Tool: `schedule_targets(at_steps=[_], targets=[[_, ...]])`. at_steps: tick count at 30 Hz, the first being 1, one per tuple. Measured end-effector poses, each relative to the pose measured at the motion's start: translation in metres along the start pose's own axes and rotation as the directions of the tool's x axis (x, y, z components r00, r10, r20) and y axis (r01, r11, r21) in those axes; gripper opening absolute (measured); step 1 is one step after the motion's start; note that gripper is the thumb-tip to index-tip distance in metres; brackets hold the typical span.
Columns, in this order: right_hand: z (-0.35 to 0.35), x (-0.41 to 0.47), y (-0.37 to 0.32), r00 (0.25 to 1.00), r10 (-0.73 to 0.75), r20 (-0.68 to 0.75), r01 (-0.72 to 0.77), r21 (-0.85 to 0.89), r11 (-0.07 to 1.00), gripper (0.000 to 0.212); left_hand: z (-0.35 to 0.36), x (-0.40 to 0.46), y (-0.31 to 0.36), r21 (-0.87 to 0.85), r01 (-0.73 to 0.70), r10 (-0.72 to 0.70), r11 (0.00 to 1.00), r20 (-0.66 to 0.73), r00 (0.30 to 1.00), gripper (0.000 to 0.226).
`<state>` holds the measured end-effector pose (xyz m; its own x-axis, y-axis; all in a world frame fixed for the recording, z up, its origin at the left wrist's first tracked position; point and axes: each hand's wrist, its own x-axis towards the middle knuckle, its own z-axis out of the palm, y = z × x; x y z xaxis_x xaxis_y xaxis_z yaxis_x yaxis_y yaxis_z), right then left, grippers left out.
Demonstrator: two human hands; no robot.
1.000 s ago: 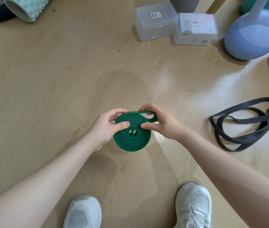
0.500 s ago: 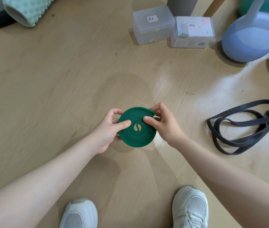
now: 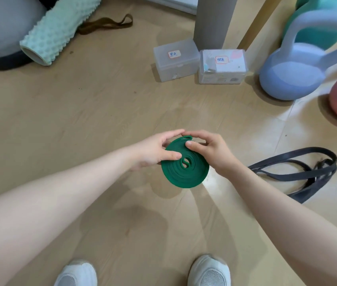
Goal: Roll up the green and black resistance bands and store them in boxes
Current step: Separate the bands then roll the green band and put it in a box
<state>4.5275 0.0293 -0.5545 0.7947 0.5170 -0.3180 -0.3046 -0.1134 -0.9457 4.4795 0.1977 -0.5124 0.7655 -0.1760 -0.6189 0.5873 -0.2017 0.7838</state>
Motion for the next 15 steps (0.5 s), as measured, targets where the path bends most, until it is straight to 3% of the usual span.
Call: schedule_targets(at_steps=[3,5,9,15], targets=[[-0.008,0.002,-0.021,0.999,-0.019,-0.033,0.022,0.084,0.996,0.028,0.004,0.001,0.021,-0.003,-0.052,0.051,0.999,-0.145,0.988,0.063],[-0.014,0.002,-0.033,0.999,-0.034,-0.041,0.039,0.128,0.991,0.028,0.005,0.002,0.038,0.029,-0.078,0.082,0.997,-0.178,0.981,0.052],[-0.029,0.006,-0.056,0.996,-0.077,-0.033,0.078,0.021,0.997,0.020,0.004,0.008,0.065,0.091,-0.088,0.103,0.992,-0.173,0.980,0.030],[-0.035,0.034,-0.067,0.991,-0.090,-0.098,0.088,-0.032,0.996,0.014,-0.024,0.034,0.082,0.090,-0.107,0.116,0.990,-0.097,0.989,0.029]])
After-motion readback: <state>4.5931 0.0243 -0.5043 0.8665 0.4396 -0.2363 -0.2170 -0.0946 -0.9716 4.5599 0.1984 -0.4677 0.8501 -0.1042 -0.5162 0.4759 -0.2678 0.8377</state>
